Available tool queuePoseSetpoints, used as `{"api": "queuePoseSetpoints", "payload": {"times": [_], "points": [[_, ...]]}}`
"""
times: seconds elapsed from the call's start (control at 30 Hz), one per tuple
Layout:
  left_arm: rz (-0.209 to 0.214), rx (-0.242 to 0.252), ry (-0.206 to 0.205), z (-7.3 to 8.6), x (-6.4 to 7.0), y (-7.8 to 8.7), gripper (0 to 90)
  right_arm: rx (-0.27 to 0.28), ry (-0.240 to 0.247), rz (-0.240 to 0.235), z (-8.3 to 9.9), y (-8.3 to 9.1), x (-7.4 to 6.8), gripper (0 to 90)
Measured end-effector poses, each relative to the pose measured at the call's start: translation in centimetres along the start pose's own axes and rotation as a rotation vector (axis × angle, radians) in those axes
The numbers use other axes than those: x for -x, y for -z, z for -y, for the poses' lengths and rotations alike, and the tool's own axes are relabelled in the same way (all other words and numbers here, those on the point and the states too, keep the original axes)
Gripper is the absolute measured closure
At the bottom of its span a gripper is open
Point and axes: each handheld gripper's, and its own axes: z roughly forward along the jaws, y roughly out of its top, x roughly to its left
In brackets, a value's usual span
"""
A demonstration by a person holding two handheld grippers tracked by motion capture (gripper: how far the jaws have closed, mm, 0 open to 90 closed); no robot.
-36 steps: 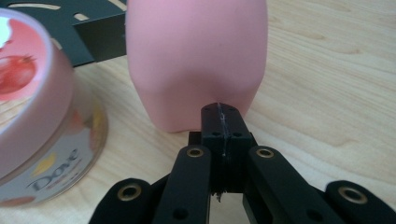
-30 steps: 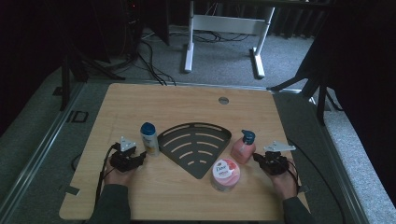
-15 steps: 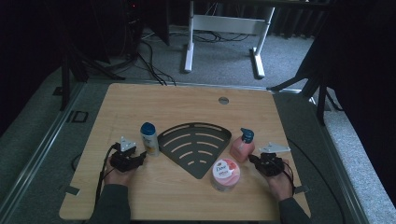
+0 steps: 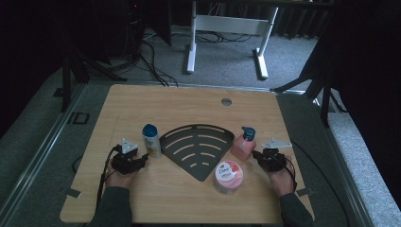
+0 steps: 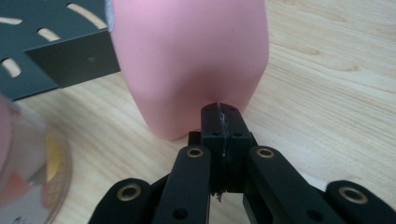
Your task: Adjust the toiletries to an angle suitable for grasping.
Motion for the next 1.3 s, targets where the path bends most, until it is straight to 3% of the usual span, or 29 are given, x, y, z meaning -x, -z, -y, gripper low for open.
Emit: {"api": "queuePoseSetpoints", "payload": {"times": [0.57, 1.07, 1.3], "points": [[-0.001, 0.000, 0.000, 0.0, 0.0, 0.0, 48.1, 0.004, -0.028, -0.012, -0.9, -1.0, 1.0, 90.0], [-0.002, -0.001, -0.001, 0.0, 0.0, 0.0, 48.1, 0.004, -0.013, -0.033, -0.9, -1.1, 0.8, 86.7], [0.002, 0.000, -0.001, 0.0, 0.0, 0.0, 47.7, -0.013, 0.011, -0.052, 0.2, -0.5, 0.2, 80.9]]}}
